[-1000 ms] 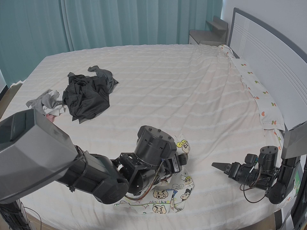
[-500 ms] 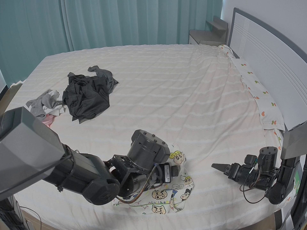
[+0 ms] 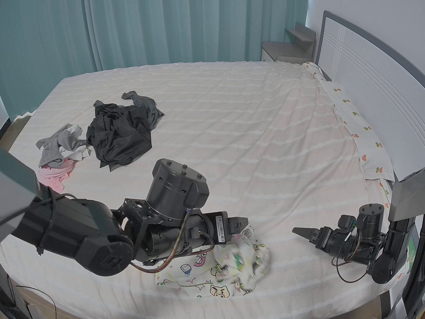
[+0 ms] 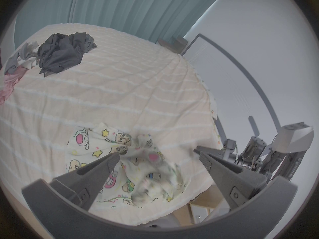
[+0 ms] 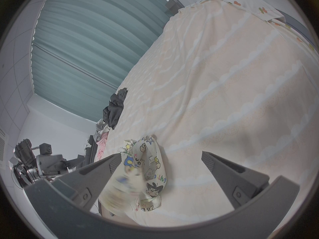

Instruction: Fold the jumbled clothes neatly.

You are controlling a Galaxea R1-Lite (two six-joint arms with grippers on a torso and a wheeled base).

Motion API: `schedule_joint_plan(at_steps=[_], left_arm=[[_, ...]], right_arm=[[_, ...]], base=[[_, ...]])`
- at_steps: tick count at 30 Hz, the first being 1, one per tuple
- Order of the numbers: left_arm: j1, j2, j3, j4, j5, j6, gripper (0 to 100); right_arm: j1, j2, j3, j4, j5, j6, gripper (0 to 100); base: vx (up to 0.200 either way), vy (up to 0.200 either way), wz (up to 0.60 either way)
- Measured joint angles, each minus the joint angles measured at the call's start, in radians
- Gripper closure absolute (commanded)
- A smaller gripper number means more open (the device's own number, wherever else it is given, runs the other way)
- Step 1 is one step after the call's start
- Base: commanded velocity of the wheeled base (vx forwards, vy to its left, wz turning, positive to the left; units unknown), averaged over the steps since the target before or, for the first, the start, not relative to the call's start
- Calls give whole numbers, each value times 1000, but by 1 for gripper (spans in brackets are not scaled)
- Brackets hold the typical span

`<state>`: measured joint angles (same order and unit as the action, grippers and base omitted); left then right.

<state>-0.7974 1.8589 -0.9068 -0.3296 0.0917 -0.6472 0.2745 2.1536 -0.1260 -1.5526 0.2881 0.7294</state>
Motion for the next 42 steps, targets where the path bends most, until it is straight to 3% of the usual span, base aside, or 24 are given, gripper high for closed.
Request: schedule_joint_plan(at_steps=[10,20,25,32,40,41,42], left_arm=[[63,-42,38,-38,-20,-82,0],[253,-219,380,-56,-167,-131,0],[340,-279,560,-179,-235,-172,0],[400,-299,779,-478,-305,-241,0],[421,-249,868,-589,-328,-303,0],[422,-246,874,-591,-329,-304,0],[424,-242,879,-595,-329,-306,0]], right_arm=[[4,-19,4,0,2,-1,0],[91,-74,-34,28,-4,-43,0],[168,-92,-69,161,-5,-148,0],[225,-77,-115,314,-5,-417,0],[313,-6,-210,415,-6,-500,0],[319,2,-224,434,-7,-501,100],[323,8,-236,451,-7,-502,100]], base=[[0,0,0],[0,0,0],[0,0,0],[0,0,0],[0,0,0],[0,0,0],[0,0,0]])
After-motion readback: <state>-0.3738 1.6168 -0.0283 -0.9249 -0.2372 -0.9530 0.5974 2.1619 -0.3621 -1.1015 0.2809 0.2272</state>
